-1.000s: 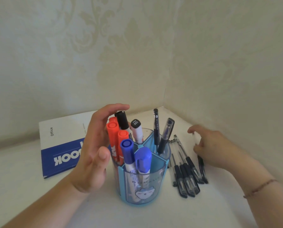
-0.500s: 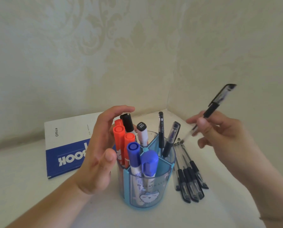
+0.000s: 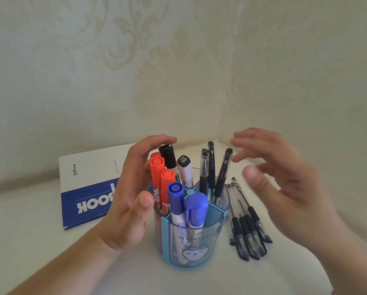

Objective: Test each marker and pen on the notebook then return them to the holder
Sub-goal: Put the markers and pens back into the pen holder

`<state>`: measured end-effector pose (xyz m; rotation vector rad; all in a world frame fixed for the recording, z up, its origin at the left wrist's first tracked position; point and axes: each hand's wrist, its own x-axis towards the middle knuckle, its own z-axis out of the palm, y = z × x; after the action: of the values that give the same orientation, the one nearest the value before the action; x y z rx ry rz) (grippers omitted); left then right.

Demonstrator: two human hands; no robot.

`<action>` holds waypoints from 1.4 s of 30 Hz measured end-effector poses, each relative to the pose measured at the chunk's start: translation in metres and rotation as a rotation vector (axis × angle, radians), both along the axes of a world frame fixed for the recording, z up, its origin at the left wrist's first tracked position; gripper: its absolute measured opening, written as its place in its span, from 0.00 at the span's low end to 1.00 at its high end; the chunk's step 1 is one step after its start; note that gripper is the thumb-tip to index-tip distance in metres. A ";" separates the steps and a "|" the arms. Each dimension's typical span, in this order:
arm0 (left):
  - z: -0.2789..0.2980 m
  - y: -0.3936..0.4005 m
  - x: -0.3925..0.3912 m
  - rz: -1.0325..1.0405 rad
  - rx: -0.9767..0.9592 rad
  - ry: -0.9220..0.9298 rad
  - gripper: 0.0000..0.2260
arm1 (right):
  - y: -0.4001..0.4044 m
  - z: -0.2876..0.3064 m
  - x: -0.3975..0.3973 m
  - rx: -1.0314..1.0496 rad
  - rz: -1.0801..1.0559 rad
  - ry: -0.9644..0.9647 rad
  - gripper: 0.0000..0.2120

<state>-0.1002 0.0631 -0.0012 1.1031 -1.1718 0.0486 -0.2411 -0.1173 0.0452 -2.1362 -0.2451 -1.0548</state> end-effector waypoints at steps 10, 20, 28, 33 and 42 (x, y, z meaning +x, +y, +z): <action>-0.002 -0.001 0.002 0.012 -0.009 -0.006 0.37 | -0.047 -0.023 0.007 -0.230 -0.391 1.005 0.09; 0.002 -0.002 0.000 -0.041 -0.034 -0.067 0.35 | -0.061 -0.027 0.002 -0.422 -0.373 1.111 0.22; 0.002 0.000 0.000 0.004 -0.043 -0.064 0.31 | -0.077 -0.014 -0.008 -0.460 -0.459 0.797 0.19; 0.003 -0.001 -0.001 -0.012 -0.038 -0.064 0.32 | -0.042 0.008 -0.010 0.308 -0.073 -0.034 0.28; 0.002 -0.001 -0.001 -0.031 -0.033 -0.064 0.35 | 0.001 -0.007 -0.001 -0.133 0.008 0.011 0.17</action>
<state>-0.1015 0.0620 0.0006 1.0607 -1.2407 0.0790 -0.2423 -0.1159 0.0385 -2.2572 -0.3261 -1.0473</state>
